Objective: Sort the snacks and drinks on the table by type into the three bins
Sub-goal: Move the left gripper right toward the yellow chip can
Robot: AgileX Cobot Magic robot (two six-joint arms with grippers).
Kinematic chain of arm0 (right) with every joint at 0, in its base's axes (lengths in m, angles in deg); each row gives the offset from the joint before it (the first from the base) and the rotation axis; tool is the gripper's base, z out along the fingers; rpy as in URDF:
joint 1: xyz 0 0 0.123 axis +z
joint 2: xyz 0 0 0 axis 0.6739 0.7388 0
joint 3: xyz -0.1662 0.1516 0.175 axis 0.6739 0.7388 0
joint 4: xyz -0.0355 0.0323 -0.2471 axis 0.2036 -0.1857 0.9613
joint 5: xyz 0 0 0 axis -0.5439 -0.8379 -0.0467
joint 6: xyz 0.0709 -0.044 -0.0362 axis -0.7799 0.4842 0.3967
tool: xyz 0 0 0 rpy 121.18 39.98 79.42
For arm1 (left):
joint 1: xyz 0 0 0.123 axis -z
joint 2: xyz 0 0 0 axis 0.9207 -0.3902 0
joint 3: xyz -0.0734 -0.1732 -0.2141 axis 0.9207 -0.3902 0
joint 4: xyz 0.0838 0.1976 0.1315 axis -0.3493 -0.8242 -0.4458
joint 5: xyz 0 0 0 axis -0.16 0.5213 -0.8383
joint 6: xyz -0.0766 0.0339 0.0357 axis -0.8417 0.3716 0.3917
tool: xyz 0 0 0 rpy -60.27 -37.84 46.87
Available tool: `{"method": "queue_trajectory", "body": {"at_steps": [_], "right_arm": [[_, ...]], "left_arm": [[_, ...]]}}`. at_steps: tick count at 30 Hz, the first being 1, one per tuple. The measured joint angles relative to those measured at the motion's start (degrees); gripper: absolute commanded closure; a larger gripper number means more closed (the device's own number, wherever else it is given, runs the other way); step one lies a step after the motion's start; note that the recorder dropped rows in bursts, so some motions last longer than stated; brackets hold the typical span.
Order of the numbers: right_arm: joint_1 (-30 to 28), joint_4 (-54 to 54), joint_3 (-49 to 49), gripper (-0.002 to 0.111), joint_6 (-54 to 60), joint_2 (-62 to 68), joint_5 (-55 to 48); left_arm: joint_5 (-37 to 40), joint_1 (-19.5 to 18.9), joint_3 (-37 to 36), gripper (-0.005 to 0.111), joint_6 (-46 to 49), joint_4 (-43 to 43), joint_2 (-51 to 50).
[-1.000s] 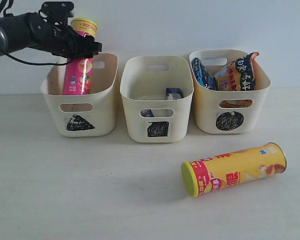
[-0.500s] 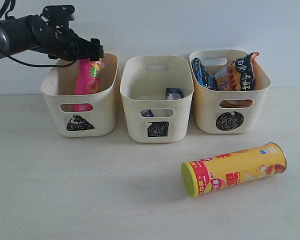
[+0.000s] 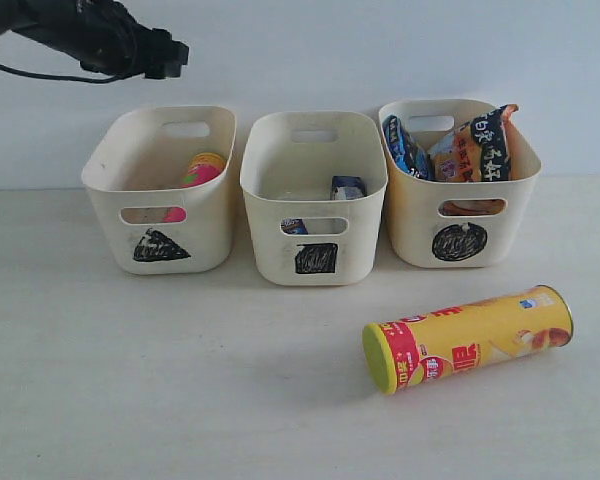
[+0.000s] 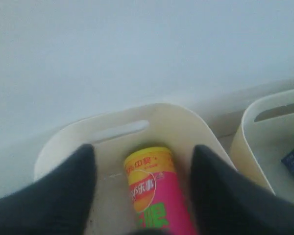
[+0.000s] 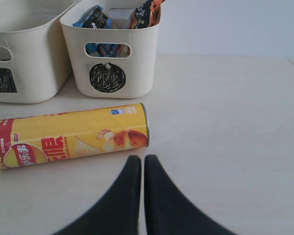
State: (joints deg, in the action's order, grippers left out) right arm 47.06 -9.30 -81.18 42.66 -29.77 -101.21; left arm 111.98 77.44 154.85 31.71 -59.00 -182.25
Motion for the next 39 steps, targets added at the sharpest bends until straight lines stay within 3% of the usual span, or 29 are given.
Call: {"method": "queue_trajectory", "body": {"at_steps": [2, 8, 15, 21, 24, 39], "right_arm": [[0.0, 0.0, 0.0, 0.108, 0.0, 0.0, 0.0], [0.0, 0.0, 0.0, 0.108, 0.0, 0.0, 0.0], [0.0, 0.0, 0.0, 0.108, 0.0, 0.0, 0.0], [0.0, 0.0, 0.0, 0.108, 0.0, 0.0, 0.0], [0.0, 0.0, 0.0, 0.108, 0.0, 0.0, 0.0], [0.0, 0.0, 0.0, 0.108, 0.0, 0.0, 0.0]], "left_arm": [[3.5, 0.0, 0.0, 0.102, 0.3, -0.6, 1.3], [15.9, -0.4, -1.4, 0.102, 3.5, -1.1, 6.2], [16.1, -0.4, -14.0, 0.102, 10.6, 4.9, 15.0], [13.2, -0.4, -25.8, 0.102, 27.0, 19.4, 21.4], [11.8, 0.1, -29.4, 0.102, 30.4, 21.7, 23.0], [10.5, 13.7, -32.7, 0.102, 37.1, 22.2, 24.7]]}}
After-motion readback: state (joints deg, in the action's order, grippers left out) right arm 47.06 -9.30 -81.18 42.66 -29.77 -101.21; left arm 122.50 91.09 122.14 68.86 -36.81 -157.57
